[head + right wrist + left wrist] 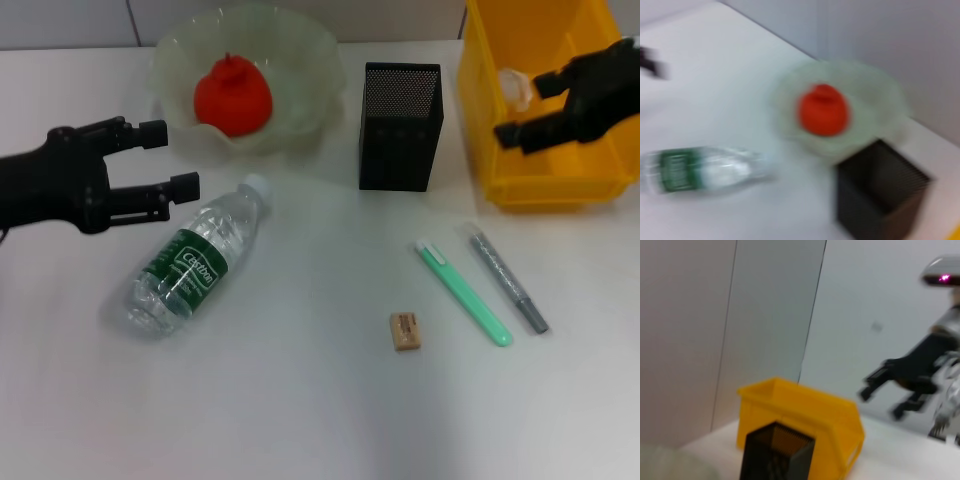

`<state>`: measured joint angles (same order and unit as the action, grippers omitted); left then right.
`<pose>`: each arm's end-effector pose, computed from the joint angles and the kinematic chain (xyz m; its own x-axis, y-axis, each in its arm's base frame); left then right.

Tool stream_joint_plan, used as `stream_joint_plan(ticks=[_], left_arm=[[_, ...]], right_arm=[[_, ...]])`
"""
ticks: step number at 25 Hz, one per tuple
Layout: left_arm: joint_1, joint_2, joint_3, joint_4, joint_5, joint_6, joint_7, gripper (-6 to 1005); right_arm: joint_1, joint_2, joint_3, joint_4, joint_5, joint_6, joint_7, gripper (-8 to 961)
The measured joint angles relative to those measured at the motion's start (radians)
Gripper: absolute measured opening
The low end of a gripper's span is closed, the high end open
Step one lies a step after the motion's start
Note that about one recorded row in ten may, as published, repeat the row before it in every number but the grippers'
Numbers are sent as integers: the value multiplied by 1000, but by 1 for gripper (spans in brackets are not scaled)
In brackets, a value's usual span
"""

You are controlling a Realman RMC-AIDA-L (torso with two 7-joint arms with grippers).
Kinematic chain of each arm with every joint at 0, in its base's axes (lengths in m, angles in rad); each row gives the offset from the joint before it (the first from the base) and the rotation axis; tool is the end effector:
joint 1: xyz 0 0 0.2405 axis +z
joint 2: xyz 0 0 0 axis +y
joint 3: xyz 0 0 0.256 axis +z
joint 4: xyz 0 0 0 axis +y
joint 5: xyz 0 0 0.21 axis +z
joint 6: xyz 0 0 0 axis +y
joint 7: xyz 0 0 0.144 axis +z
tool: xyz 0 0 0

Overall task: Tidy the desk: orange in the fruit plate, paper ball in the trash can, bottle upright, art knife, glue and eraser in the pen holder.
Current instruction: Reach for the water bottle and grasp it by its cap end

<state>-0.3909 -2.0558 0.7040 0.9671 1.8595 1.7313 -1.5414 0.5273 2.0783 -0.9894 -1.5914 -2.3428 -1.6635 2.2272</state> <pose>-0.2566 0.3098 0.0664 0.7764 0.2756 0.5668 0.4436 -0.8778 -0.1809 0.1636 0.3527 0.0898 0.8937 -0.4335 -0.1159 -0.4390 -0.7908 -0.4265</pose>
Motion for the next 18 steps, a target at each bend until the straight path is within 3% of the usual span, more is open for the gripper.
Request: stream_joint_plan(ticks=[5,7,9,10,12,18], left_arm=[[-49,-9,29,155,116,-29,-221,826],[-103,-7,92,241,227,-63,-413,825],[-119,-7,111,261,255,-70,-455,825],[-163,-8,166,307,347,-76,-554,825],[-193,-10,203,329,397,-78,-623,824],[-285,-12,346,345,546,-100,-847,823]], right_arm=[[-113,-1,31,86,223,-14,-195,795],[-156,-1,79,169,306,-23,-331,795],[-166,-1,90,194,322,-28,-374,795],[-186,-1,111,254,354,-30,-457,795],[-197,-1,138,306,370,-30,-507,795],[-206,0,189,390,379,-42,-577,794]])
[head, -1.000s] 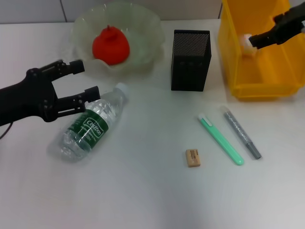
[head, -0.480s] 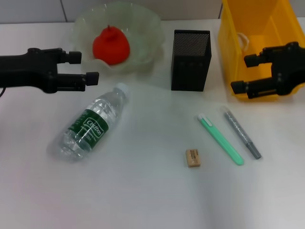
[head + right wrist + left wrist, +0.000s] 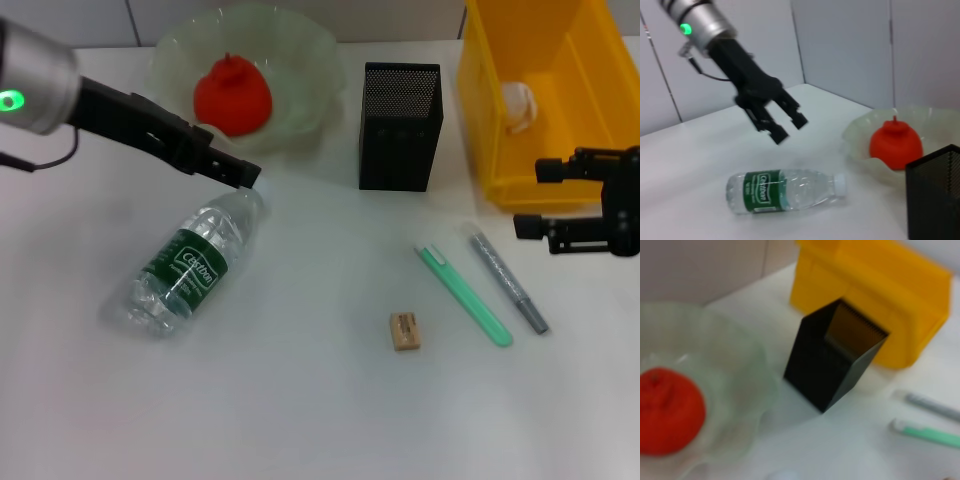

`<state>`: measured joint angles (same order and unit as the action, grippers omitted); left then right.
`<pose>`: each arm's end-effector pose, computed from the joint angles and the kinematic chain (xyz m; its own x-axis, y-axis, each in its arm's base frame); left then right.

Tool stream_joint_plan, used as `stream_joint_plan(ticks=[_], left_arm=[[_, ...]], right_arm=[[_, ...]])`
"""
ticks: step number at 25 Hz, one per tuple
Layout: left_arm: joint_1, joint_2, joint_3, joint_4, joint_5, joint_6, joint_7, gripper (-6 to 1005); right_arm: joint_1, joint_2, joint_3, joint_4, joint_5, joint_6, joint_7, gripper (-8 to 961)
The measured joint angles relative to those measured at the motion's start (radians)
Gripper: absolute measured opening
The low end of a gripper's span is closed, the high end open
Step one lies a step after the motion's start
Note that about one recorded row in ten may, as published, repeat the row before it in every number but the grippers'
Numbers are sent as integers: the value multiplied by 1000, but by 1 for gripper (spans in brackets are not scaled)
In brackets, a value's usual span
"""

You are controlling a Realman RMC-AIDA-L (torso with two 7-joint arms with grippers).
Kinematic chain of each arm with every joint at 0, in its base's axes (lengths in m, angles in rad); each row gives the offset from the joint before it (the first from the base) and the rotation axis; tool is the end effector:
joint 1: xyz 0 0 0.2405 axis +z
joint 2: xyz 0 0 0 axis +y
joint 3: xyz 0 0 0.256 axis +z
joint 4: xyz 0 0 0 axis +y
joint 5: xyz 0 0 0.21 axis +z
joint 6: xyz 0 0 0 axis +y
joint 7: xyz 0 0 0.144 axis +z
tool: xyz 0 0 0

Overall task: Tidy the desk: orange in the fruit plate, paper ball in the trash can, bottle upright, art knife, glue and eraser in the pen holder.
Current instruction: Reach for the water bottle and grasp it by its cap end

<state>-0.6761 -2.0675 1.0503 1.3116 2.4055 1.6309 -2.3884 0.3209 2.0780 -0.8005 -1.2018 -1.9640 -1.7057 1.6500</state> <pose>-0.1605 0.3764 0.0444 0.7859 0.6160 0.0541 0.6014 -0.7411 -0.2985 0.2541 0.3007 0.0715 0.8632 -0.3059 -0.4016 -0.4232 -0.8722 -0.2454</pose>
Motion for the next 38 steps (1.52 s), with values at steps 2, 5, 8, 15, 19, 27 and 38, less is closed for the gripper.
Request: stream_joint_plan(ticks=[2,5,8,15,19,27,38], left_arm=[[-32,-2,59,-18,64,-28,-71,822],[-61,-4,137,-62,114,-91,-136,822],[-86,-5,183,-129,133,-164,-171,821],[-147,-7,207,-318,139,-328,-181,819],[-164,-6,247,-409,143,-410,-180,818],[-191,-9,260,-502,191,-486,-182,816],[-238,-11,301,-592,196,-549,-184,814]], right_arm=[[-2,1,4,21,2,-14,-36,794],[-6,2,20,69,21,-34,-124,794],[-11,1,32,141,72,-56,-243,794],[-20,2,40,192,100,-101,-370,794],[-22,1,43,211,100,-108,-375,794],[-28,3,44,215,103,-110,-375,794],[-21,2,64,238,109,-101,-377,793]])
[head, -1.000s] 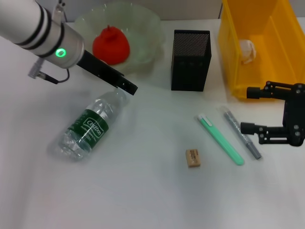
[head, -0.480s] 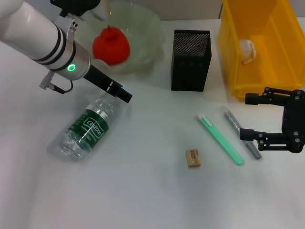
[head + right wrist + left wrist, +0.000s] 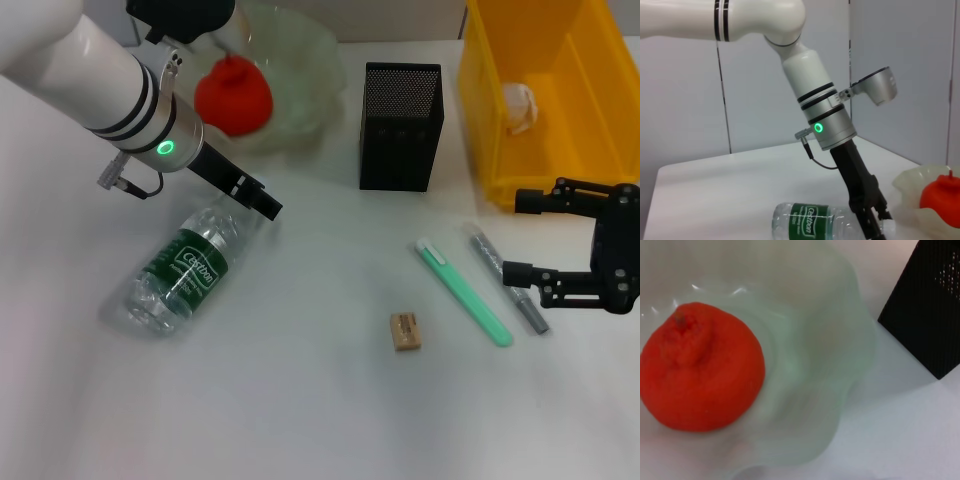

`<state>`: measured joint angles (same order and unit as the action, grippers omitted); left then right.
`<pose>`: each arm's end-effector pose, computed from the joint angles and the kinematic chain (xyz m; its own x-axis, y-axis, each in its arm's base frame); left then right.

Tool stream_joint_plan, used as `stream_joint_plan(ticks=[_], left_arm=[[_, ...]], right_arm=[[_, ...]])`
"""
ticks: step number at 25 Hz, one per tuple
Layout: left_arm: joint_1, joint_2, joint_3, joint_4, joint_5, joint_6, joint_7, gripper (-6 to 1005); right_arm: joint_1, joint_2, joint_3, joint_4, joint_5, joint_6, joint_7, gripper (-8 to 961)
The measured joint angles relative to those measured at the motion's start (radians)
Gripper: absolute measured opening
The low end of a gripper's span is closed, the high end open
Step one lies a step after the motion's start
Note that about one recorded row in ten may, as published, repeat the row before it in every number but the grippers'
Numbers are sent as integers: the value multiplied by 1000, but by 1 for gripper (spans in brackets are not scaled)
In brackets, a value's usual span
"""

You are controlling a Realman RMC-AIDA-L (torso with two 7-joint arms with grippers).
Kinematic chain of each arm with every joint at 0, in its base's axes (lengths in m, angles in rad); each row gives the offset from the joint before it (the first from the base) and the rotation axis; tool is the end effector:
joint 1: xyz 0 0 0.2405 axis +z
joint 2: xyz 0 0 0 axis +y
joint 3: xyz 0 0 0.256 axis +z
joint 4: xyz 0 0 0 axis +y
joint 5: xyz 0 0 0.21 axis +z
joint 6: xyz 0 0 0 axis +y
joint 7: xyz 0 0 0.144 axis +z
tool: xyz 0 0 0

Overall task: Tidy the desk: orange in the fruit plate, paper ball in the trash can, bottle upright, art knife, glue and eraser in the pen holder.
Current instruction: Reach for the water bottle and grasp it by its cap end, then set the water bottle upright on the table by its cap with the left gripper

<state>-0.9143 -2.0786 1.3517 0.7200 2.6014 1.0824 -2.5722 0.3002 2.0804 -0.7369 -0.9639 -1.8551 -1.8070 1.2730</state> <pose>-0.1844 0.4242 -0.0570 0.7140 0.6908 -0.1142 0.5533 -0.6567 -0.5124 0.2706 0.2741 0.0511 0.8411 -0.1074 -0.5301 -0.2641 -0.9369 -0.2291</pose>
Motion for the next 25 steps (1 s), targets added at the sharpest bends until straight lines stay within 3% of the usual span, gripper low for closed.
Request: stream_joint_plan(ticks=[8,12,19,23,24,25], left_arm=[[-3,0,38,-3,3,-15,-1,812],[-2,-1,49,4,0,-26,4,634],[29,-1,52,58,-5,-17,14,448],[129,3,44,229,-9,41,6,447],[129,3,44,229,-9,41,6,447],[186,6,35,340,-17,72,-1,447]], right_arm=[[7,0,19,13,1,2,-4,793],[8,0,28,13,3,2,-4,793],[10,-1,70,18,17,-5,-4,793],[17,0,71,19,30,-6,-5,793],[17,0,71,19,30,-6,-5,793],[22,0,71,18,38,-7,-4,793]])
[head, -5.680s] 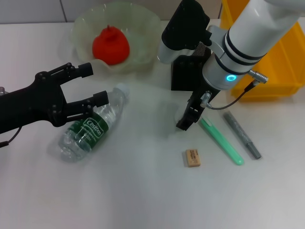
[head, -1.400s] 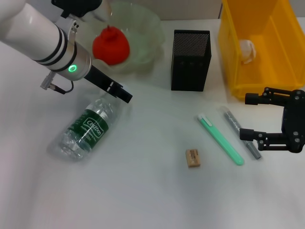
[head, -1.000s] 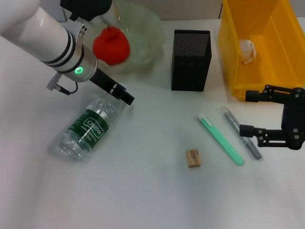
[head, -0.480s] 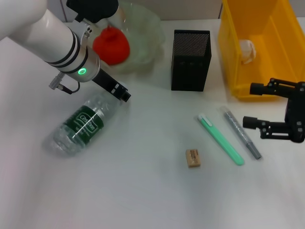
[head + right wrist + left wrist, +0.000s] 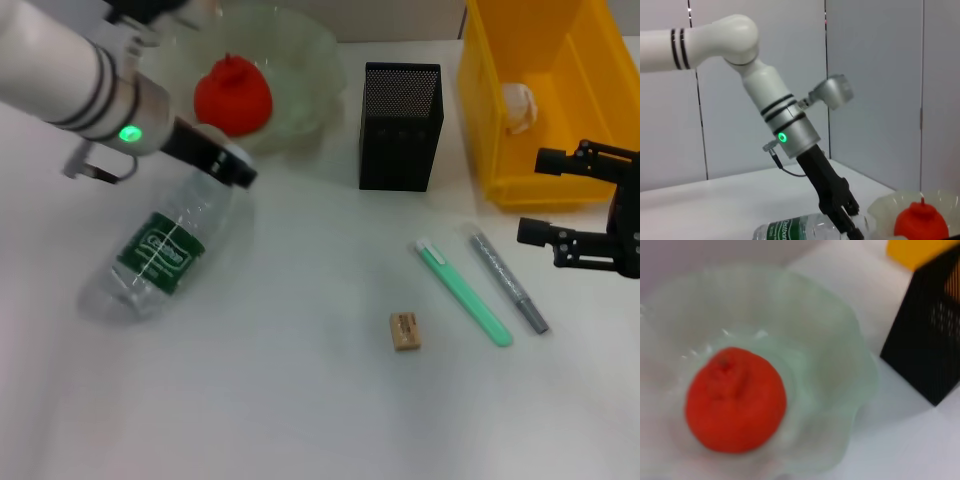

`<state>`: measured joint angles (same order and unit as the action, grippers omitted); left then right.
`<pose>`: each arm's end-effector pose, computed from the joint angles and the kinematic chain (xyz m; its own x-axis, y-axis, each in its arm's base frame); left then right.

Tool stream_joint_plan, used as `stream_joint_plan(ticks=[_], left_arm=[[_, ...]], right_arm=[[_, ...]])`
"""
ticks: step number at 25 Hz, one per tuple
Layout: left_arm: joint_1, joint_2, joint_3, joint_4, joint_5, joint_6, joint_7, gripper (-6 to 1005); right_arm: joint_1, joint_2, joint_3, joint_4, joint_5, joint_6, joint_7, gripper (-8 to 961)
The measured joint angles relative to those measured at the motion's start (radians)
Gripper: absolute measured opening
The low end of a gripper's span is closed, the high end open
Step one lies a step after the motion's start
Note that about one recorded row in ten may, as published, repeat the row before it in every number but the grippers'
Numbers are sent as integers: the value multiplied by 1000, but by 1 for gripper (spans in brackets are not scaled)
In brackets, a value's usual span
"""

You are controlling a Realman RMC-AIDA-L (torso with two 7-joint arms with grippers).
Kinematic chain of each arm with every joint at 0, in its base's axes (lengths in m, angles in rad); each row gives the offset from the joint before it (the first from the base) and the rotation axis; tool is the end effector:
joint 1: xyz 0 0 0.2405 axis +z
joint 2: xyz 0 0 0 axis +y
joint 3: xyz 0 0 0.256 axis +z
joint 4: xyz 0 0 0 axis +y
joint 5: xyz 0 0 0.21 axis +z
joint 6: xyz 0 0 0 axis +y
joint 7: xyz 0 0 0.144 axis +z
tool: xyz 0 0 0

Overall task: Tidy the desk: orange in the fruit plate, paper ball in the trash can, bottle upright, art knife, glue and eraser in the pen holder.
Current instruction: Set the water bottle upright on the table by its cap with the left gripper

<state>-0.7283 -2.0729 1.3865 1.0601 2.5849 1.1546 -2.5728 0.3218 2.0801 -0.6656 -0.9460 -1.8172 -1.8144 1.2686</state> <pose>-0.1785 0.4125 -0.0239 0.7735 0.6332 -0.0263 0.5225 -0.6606 -0.5390 0.2680 0.2813 0.0631 0.8074 -0.0729 -0.5855 -0.2841 -0.9177 -0.2776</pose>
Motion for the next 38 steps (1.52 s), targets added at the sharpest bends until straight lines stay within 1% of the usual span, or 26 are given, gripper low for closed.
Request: stream_joint_plan(ticks=[1,2,3,4,5,6,7,8,11,12,13,15,18,19,22,24,27,28,30,31,35,36,38], left_arm=[[22,1,-5,40,-5,14,-3,446],[70,1,-17,127,-17,44,-7,446],[92,1,-23,167,-21,61,-7,446],[92,1,-23,167,-21,61,-7,446],[142,2,-38,254,-36,87,-8,447],[156,3,-43,275,-41,92,-8,447],[156,3,-43,275,-41,92,-8,447],[212,4,-70,362,-74,110,-3,448],[258,6,-101,429,-116,121,9,449],[258,6,-101,429,-116,121,9,449],[297,7,-130,474,-170,126,32,449],[312,7,-143,485,-194,128,47,450],[359,7,-191,501,-288,130,102,451],[359,7,-191,501,-288,130,102,451],[396,5,-223,490,-381,120,167,452],[419,4,-229,481,-434,104,206,453],[419,4,-229,481,-434,104,206,454],[434,4,-230,473,-468,93,232,454],[434,4,-230,473,-468,93,232,455],[451,4,-225,441,-538,82,297,455],[452,3,-221,432,-548,78,320,456],[452,0,-219,414,-568,57,359,457],[452,1,-220,387,-576,40,382,457]], right_arm=[[0,0,0,0,0,0,0,793],[3,0,0,0,4,-1,0,793],[8,0,-2,-1,12,-1,3,792],[8,0,-2,-1,12,-1,3,792],[12,0,-4,-3,21,-1,5,792],[12,0,-4,-3,21,-1,5,792],[14,0,-4,-3,25,-2,6,792],[19,0,-4,-1,27,-3,7,792],[22,1,-5,-2,30,-3,10,792],[22,1,-7,-2,35,-3,11,792],[25,1,-9,-2,38,-3,12,792],[28,1,-8,-1,39,-3,13,792],[31,2,-8,0,39,-4,20,792],[31,2,-8,0,39,-4,20,792],[34,2,-9,-1,42,-3,25,792],[34,2,-9,-1,49,-3,26,792],[35,2,-9,-1,53,-4,27,792],[37,2,-10,-3,54,-5,31,792],[39,2,-10,-3,54,-7,33,792],[41,2,-10,-3,54,-10,35,792],[45,2,-11,-1,55,-20,36,792],[45,2,-11,-1,55,-21,36,792],[45,2,-8,0,55,-27,37,791]])
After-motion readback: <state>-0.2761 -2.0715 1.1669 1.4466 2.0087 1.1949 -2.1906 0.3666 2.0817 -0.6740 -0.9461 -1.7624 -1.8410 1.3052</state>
